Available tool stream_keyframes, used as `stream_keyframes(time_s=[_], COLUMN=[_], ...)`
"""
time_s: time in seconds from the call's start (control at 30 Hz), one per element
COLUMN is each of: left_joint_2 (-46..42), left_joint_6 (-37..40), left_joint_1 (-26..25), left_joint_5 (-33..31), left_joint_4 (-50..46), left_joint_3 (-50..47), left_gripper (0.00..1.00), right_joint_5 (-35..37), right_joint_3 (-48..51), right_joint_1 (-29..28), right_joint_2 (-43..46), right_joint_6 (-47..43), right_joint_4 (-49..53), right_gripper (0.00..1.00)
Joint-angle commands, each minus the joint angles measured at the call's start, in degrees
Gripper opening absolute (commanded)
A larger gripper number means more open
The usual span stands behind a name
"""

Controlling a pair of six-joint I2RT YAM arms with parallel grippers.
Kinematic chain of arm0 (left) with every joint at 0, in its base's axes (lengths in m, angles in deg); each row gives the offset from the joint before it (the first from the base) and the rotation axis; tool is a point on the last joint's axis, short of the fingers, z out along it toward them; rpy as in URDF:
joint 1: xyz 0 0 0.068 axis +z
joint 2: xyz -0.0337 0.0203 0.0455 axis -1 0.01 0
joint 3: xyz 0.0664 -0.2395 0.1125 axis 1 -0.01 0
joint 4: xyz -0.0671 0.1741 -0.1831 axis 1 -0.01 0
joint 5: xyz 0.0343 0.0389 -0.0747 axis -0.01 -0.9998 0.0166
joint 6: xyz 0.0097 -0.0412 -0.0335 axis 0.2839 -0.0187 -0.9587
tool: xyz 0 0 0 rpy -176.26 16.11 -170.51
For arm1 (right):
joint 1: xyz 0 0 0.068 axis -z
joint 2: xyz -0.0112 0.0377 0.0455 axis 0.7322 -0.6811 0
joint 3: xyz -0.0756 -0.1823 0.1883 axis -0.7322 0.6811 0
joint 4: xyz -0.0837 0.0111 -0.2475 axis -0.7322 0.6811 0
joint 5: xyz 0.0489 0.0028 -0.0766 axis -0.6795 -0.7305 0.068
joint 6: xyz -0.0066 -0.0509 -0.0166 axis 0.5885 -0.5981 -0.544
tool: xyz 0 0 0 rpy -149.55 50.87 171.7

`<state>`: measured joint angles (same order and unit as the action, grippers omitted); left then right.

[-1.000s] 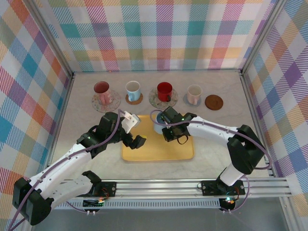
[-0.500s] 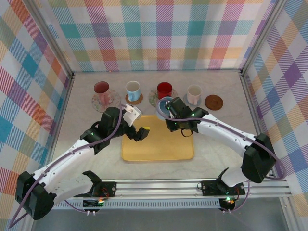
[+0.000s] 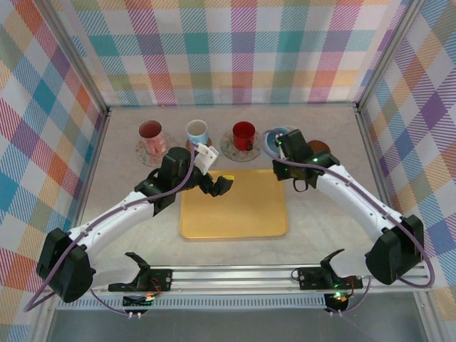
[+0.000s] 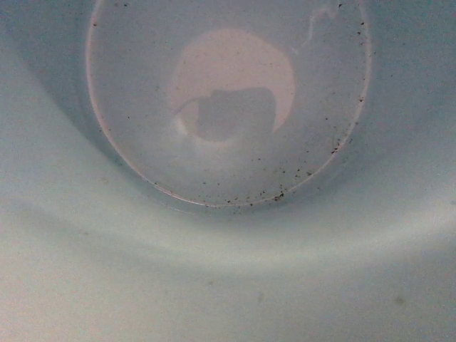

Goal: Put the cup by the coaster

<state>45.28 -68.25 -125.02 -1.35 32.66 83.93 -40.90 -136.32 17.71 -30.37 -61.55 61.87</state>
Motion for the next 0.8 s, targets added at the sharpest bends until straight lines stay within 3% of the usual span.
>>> stream_keyframes(time_s=[0.0,0.5,0.77], left_joint_2=[2.74,9.97,13.35], left_joint_6=[-0.72,-2.55,-4.01], left_joint_1=[-0.70,-1.39,-2.00], left_joint_5=[2.82,4.71,5.06], left_joint_4=[5.46,9.70,12.91], left_joint_3=[3.14,5.69,5.98], left_gripper=[1.00,1.00,1.00], right_joint_5=[1.79,-2.12,-3.75], right_joint_3=[-2.90,-0.11,-0.91], right_joint_1=[3.35,19.78,25.31], right_joint_2=[3.92,5.67,0.40], right_joint_6=[-2.48,-5.13,-6.75], right_joint_4=[-1.00,1.04,-0.36], right_gripper=[0.00,0.00,0.00])
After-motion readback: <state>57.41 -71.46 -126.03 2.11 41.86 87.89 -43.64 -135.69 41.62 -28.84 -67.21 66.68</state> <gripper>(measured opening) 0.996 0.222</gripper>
